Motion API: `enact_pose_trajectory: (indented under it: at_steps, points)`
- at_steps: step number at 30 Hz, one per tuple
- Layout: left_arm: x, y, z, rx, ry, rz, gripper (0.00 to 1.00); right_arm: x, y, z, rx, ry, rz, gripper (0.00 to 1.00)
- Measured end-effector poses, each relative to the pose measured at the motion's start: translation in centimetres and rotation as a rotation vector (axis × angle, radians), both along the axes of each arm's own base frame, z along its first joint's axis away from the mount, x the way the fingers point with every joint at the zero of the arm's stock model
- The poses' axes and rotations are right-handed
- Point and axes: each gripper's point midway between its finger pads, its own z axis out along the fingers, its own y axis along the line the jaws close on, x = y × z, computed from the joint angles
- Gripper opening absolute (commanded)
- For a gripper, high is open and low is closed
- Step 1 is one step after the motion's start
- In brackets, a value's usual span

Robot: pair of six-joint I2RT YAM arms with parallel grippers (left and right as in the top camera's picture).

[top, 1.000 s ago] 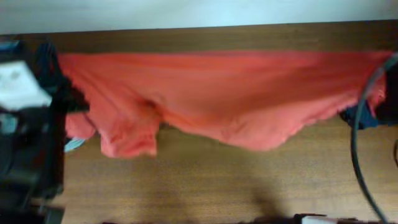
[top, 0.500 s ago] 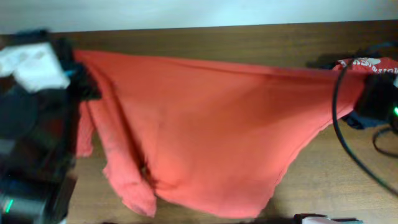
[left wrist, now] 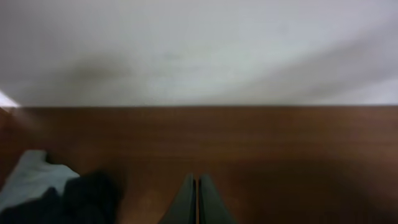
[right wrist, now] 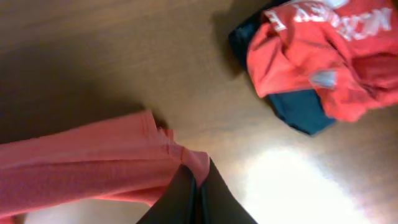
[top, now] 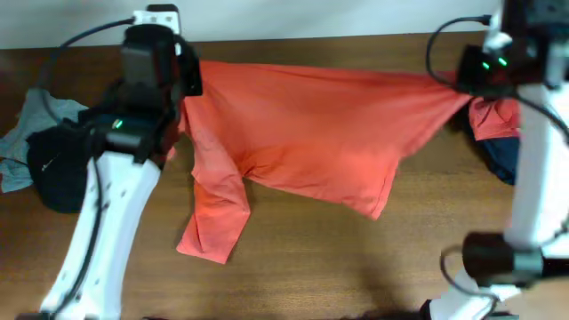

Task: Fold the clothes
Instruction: 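Lift the t-shirt by its top edge with both grippers and stretch it wide, then lower the t-shirt flat onto the table and release both grippers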

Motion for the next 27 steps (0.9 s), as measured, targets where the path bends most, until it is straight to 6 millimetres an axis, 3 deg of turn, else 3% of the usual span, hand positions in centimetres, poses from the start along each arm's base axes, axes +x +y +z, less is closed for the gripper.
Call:
enact_pose_trajectory:
  at_steps: [8,15,20,21,22,23,24,27]
  points:
    - [5.3,-0.9,-8.9,0.035,0.124,0.01,0.01,8.9,-0.8,-8.6,-0.012,0.041,0.002,0.04]
    - [9.3,-1.6,-13.1,0.035,0.095,0.02,0.01,14.7,-1.1,-13.4,-0.019,-0.02,0.019,0.04]
    - [12.7,-1.9,-14.7,0.017,-0.007,0.031,0.01,19.0,-0.9,-15.9,-0.003,-0.114,0.035,0.04]
    - [13.6,-1.8,-14.8,0.01,-0.043,0.039,0.05,19.8,-0.9,-16.2,0.0,-0.137,0.039,0.04]
    - [14.4,-1.7,-15.1,0.005,-0.076,0.045,0.11,20.5,-0.8,-16.5,0.004,-0.156,0.043,0.13]
    - [15.4,-1.4,-15.3,0.004,-0.122,0.06,0.19,21.5,-0.7,-16.8,0.01,-0.187,0.05,0.52]
    - [15.9,-1.2,-15.4,0.002,-0.149,0.072,0.32,21.8,-0.7,-16.8,0.012,-0.198,0.049,0.99]
    - [17.1,0.5,-16.1,0.009,-0.21,0.13,0.73,22.5,-0.7,-17.3,0.018,-0.215,0.051,0.99]
